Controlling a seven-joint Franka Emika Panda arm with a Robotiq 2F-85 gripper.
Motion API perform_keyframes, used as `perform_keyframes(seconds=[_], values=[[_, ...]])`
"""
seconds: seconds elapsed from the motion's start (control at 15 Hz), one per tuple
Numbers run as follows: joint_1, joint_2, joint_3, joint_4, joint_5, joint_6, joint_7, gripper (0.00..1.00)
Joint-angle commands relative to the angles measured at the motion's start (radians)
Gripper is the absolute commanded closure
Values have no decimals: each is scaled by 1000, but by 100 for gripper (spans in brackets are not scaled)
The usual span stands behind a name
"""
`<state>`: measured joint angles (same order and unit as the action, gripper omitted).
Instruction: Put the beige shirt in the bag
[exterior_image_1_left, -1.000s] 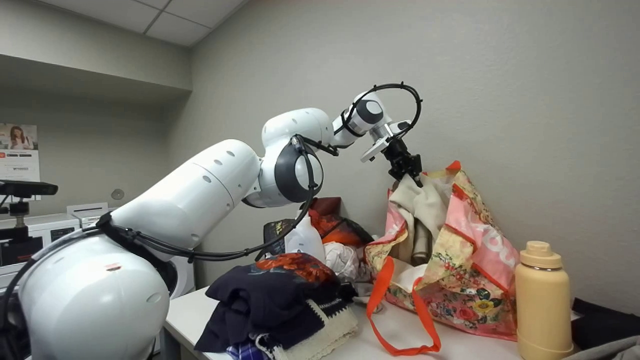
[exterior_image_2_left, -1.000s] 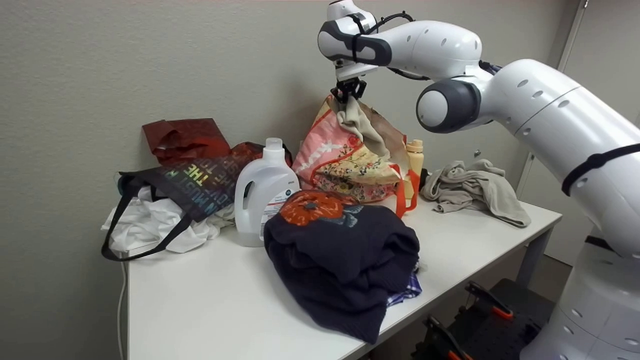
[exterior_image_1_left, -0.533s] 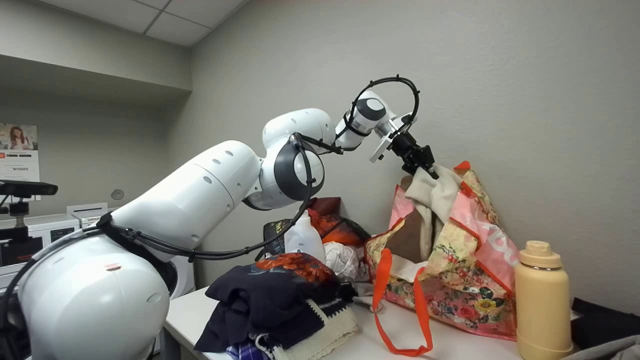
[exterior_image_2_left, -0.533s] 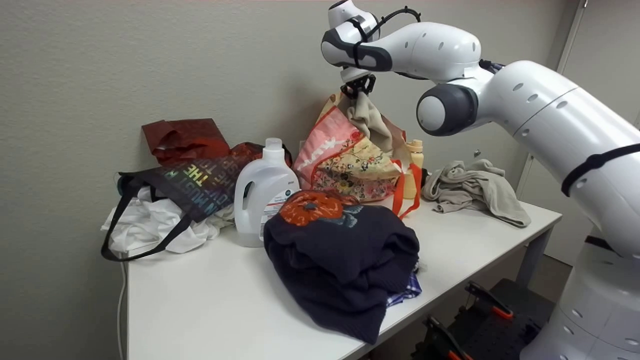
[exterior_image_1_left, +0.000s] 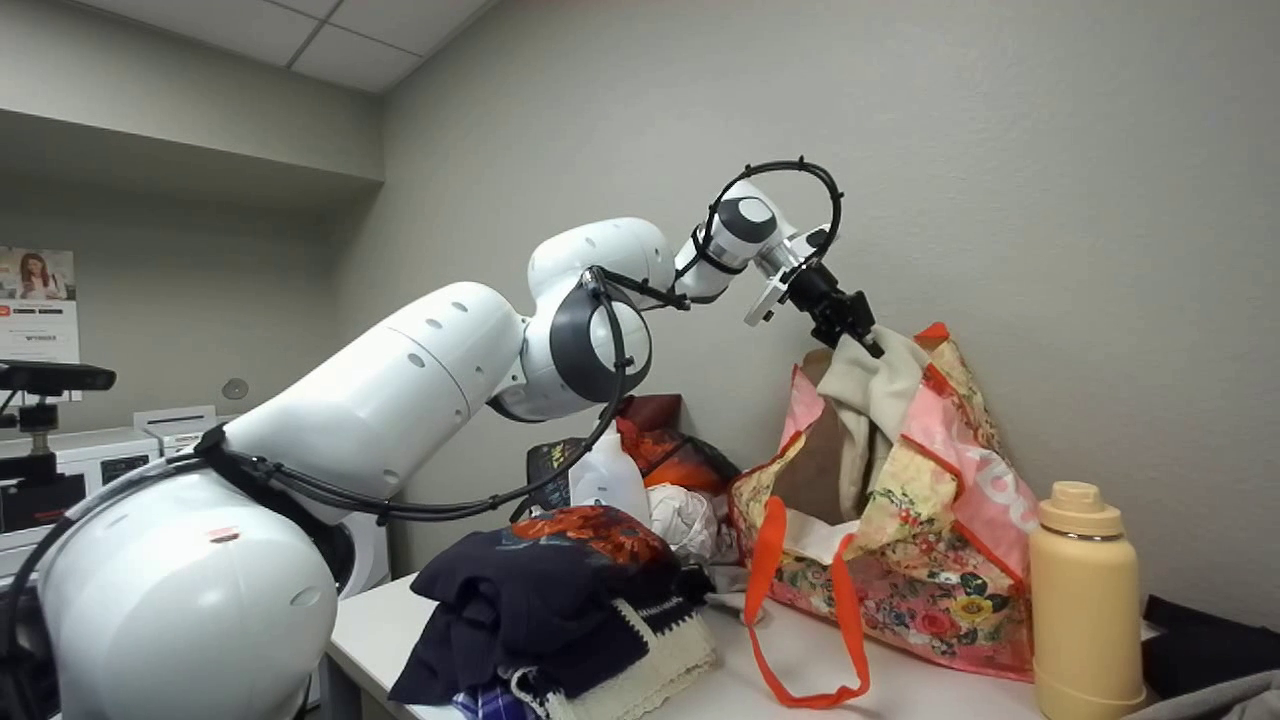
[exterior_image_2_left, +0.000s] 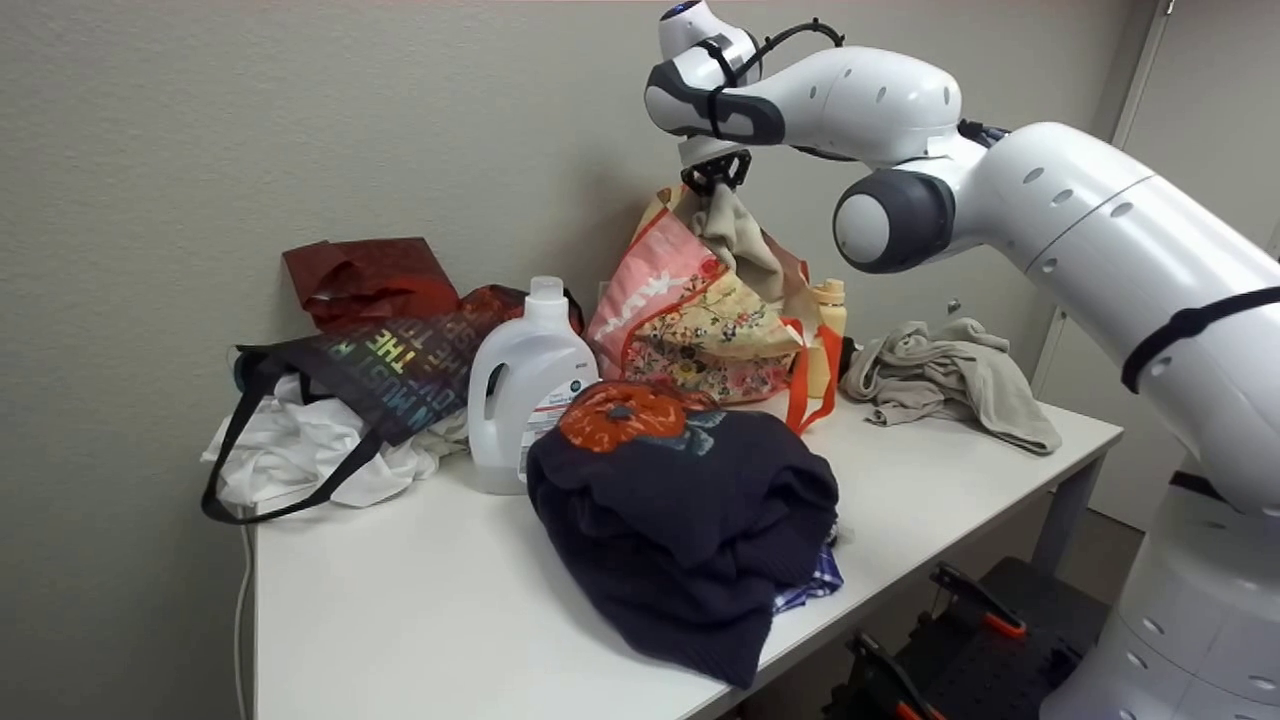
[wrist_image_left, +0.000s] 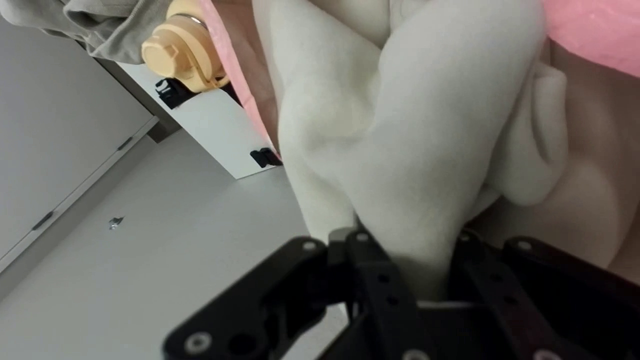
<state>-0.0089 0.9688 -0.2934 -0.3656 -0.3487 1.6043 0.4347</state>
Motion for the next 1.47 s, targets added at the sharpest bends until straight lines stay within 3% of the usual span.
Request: perform_keyframes(seconds=[0.0, 0.07, 0.53, 0.87, 1.4], values=[[-16, 12, 33, -1, 42, 79, -25, 52], [-16, 17, 37, -1, 46, 90, -30, 51], [14, 6, -4, 8, 0, 116, -6, 1], [56, -46, -43, 10, -60, 13, -82, 0], [157, -182, -56, -2, -179, -192, -484, 0]])
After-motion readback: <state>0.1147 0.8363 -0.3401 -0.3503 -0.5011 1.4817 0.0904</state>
